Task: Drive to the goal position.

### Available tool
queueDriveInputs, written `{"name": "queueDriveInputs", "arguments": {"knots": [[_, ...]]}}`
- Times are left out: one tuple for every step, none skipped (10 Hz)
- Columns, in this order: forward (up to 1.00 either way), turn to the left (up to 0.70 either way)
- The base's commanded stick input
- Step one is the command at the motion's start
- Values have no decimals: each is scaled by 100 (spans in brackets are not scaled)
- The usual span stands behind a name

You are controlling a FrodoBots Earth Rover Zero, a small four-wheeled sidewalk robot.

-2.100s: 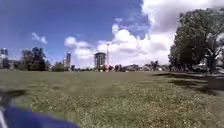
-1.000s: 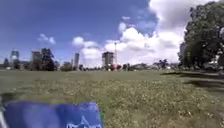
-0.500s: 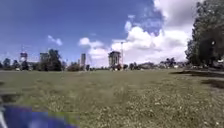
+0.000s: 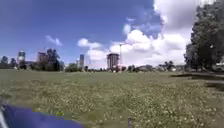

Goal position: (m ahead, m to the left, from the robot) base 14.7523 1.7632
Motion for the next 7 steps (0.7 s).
{"name": "queueDriveInputs", "arguments": {"knots": [[70, 0], [70, 0], [70, 0], [70, 0], [70, 0], [70, 0], [70, 0]]}}
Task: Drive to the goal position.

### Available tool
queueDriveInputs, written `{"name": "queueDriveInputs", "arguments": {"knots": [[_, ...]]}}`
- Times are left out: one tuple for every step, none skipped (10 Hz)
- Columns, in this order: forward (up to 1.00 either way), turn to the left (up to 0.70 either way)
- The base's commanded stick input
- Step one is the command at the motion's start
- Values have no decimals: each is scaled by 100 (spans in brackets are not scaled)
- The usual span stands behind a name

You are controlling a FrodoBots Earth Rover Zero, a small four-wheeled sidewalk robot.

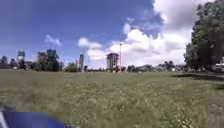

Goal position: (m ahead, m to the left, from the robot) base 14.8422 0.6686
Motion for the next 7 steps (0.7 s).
{"name": "queueDriveInputs", "arguments": {"knots": [[70, 0], [70, 0], [70, 0], [70, 0], [70, 0], [70, 0], [70, 0]]}}
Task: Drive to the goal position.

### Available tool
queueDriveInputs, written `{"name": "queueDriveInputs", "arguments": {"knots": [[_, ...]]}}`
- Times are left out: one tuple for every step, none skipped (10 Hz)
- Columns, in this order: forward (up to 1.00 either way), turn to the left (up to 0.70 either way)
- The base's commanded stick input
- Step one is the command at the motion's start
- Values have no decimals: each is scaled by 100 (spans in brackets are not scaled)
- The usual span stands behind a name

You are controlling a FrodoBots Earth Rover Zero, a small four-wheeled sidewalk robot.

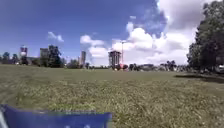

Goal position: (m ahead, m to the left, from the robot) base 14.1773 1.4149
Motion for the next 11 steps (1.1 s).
{"name": "queueDriveInputs", "arguments": {"knots": [[70, 0], [70, 0], [70, 0], [70, 0], [70, 0], [70, 0], [70, 0], [70, 8], [70, 16], [70, 25], [70, 34]]}}
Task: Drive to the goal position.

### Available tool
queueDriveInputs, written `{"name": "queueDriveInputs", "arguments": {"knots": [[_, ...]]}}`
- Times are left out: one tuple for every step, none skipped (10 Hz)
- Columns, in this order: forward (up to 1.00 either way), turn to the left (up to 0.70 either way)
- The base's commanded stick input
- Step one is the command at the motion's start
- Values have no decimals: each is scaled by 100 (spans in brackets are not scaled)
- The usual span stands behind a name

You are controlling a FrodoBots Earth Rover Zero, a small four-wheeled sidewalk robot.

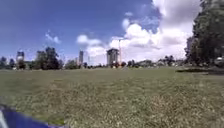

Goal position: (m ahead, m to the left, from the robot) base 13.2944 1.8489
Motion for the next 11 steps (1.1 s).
{"name": "queueDriveInputs", "arguments": {"knots": [[70, 35], [70, 35], [70, 35], [70, 35], [70, 35], [70, 35], [70, 1], [70, 0], [70, 0], [70, 0], [70, 0]]}}
